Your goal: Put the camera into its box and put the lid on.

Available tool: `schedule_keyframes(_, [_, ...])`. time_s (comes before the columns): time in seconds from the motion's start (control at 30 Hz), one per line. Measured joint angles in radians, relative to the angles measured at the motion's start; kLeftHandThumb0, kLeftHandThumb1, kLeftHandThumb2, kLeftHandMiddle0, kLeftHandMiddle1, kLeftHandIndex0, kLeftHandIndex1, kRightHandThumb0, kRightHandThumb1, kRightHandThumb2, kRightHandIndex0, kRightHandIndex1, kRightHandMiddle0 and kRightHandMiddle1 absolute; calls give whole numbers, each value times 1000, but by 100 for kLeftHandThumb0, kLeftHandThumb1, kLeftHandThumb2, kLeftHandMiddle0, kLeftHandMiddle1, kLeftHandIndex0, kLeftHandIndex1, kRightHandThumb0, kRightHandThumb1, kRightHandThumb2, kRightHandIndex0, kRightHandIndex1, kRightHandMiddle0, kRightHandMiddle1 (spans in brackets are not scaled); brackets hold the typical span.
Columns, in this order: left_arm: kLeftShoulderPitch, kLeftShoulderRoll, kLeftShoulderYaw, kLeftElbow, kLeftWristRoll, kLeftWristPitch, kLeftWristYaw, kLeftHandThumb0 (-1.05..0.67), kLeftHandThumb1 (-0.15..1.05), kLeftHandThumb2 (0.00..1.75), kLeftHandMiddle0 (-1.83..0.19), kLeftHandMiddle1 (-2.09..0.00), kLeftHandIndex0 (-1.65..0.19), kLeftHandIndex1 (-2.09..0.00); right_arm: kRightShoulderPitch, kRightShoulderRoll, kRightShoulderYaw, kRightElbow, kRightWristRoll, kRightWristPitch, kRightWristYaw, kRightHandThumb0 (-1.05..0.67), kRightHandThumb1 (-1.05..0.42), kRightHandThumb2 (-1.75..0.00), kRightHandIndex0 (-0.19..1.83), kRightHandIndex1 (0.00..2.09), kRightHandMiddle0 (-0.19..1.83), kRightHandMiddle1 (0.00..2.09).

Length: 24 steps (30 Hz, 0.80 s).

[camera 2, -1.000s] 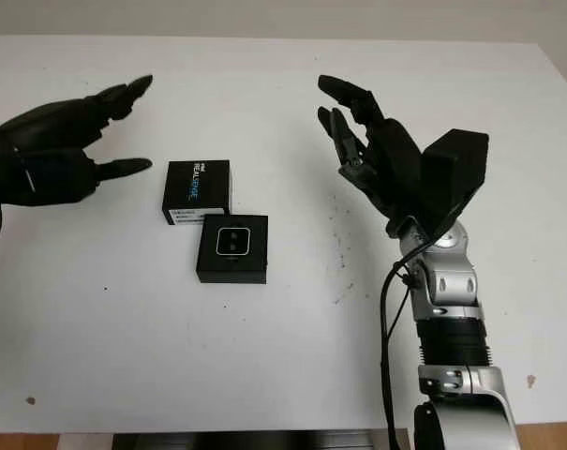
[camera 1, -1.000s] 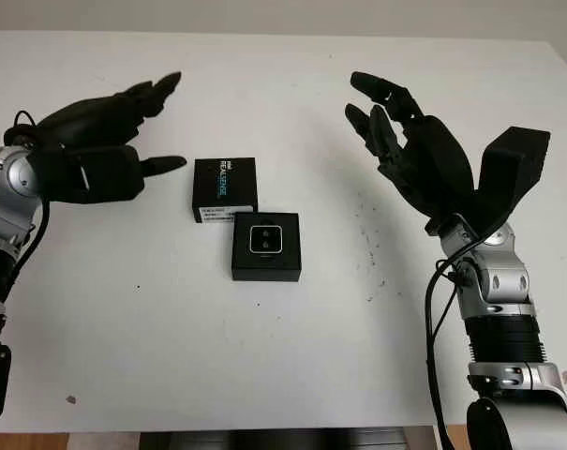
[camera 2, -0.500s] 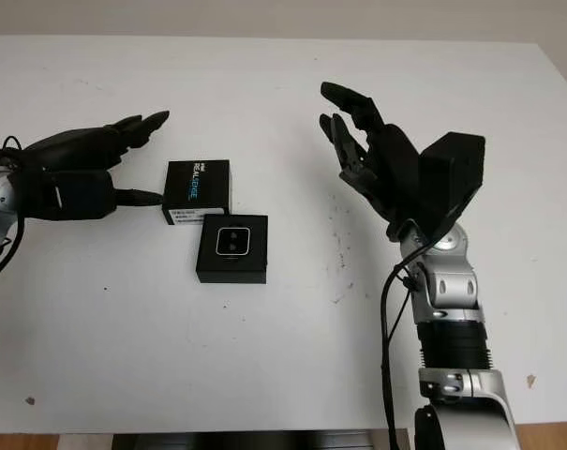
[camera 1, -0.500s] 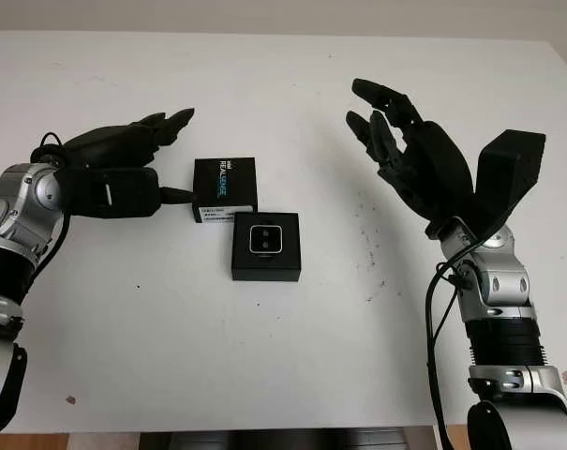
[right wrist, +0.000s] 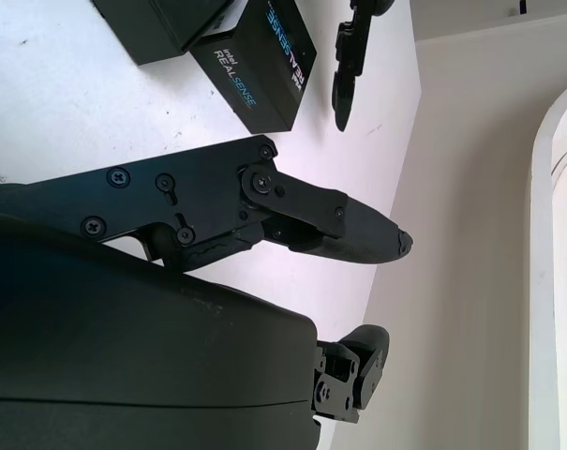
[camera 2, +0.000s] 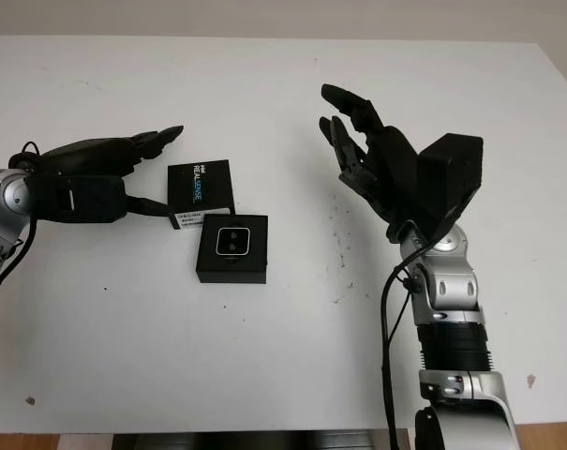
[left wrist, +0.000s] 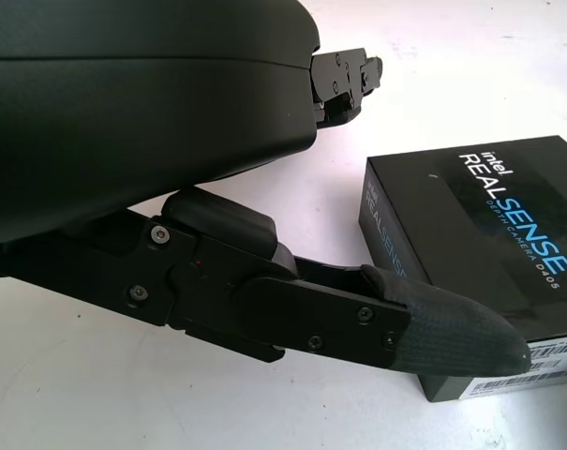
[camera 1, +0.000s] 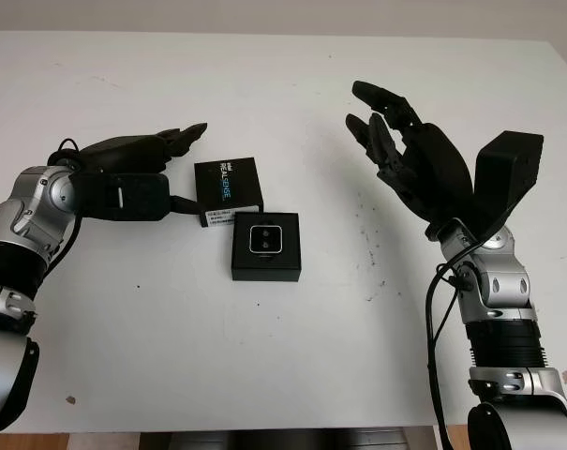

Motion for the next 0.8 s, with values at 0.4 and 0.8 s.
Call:
schedule_keyframes(0.4, [0,-1,1,-2,-25,4,10,-102,105,63,17,-5,19,0,0,0,14,0,-13,15,-11,-53,-105,-66,17,7,-6,56])
schedule_keyframes(0.8, [41,2,138,-38,-183,-19,98,-104,105,59,19,-2,19,0,0,0,17,0,-17,14,-13,-53,-105,-65,17,6,-4,53])
